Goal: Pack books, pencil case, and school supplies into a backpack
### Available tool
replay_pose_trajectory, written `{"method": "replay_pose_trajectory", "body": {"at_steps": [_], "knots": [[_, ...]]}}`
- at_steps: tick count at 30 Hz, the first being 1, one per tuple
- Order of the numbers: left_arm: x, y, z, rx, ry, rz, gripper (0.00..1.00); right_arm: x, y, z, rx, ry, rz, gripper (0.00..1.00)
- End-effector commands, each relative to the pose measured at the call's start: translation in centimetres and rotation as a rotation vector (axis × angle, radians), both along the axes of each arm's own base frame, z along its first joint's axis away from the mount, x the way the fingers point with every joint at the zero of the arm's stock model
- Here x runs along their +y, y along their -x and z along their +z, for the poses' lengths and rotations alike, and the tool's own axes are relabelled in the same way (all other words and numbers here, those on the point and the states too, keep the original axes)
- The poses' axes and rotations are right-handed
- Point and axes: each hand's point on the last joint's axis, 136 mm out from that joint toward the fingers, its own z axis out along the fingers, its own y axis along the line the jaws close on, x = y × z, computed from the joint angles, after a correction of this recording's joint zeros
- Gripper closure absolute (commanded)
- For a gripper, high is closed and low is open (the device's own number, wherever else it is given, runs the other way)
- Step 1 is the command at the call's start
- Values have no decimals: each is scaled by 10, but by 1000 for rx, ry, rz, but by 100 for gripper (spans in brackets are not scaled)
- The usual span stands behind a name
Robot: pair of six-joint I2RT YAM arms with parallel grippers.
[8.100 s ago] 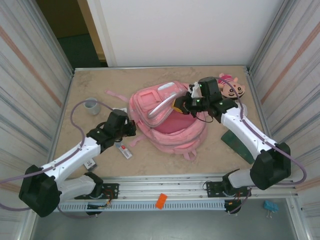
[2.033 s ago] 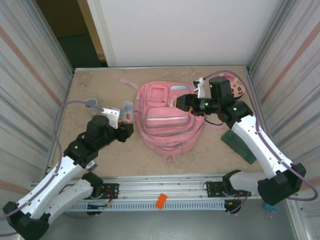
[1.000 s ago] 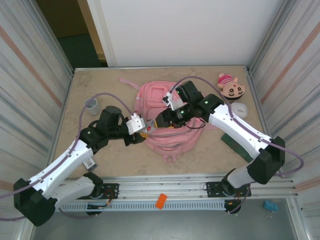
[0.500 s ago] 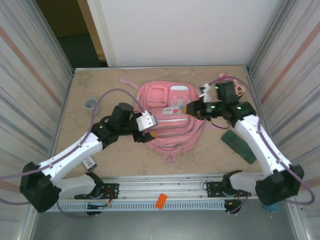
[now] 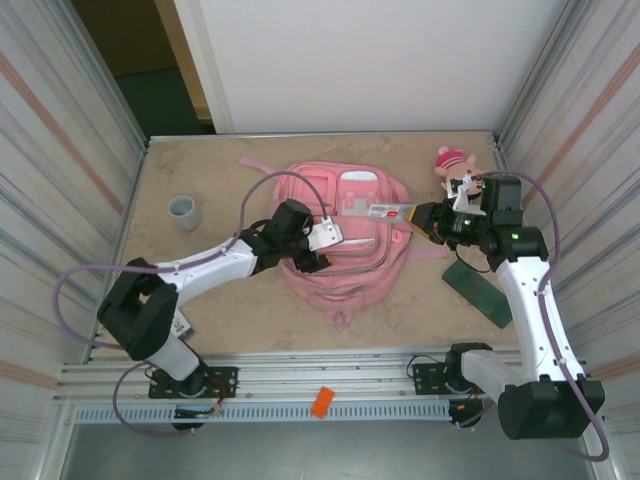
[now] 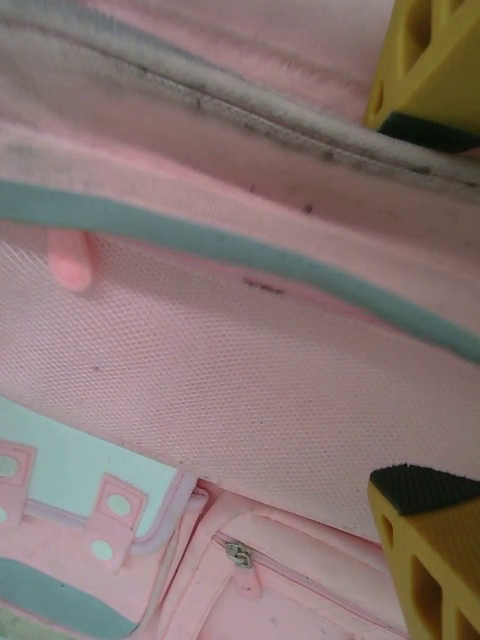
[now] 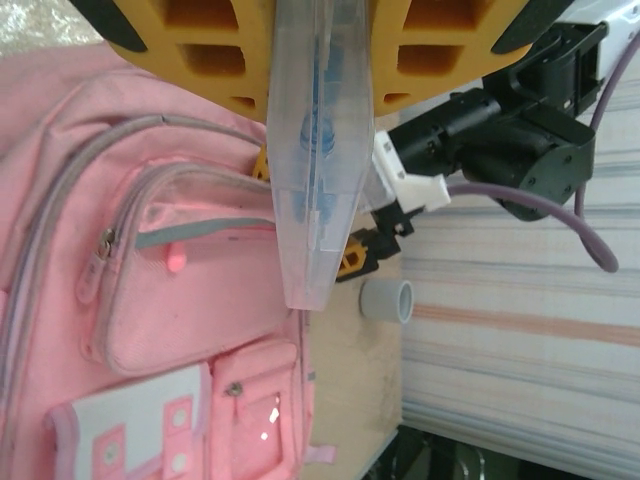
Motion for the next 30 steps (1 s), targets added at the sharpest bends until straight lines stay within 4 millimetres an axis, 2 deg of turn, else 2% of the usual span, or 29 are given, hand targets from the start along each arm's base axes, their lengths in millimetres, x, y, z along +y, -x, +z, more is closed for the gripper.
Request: {"method": "replay_pose_trajectory", "body": {"at_steps": [1,2,3,5,9,11,16,21,25,30], "knots": [[-5,-27,12,-102,9,56,24,-6,5,-5,14,6,-9,91],[-7,-27,8,-93,3,50,25,-11,5,-7,22,9,-30,90],[-8,-26,7,-84,4,46,33,-15,6,-8,26,9,-46,90],[-9,-25,10,-77,12,44,57,-22,6,-12,41,8,-71,90],[-10,-22,43,-77,84,66,87,-26,18,-13,51,23,-83,90],[-9,-22,65,-67,127,99,94,-25,26,-20,81,27,-76,91],[0,-21,119,6,271,188,99,-25,49,-39,146,43,-74,91],[11,-21,141,85,396,260,100,-7,57,-49,188,-62,-47,90],[12,-21,151,113,460,277,100,18,50,-48,149,-85,-13,90],[8,-23,165,166,539,319,100,42,20,-50,102,-116,-92,90]]}}
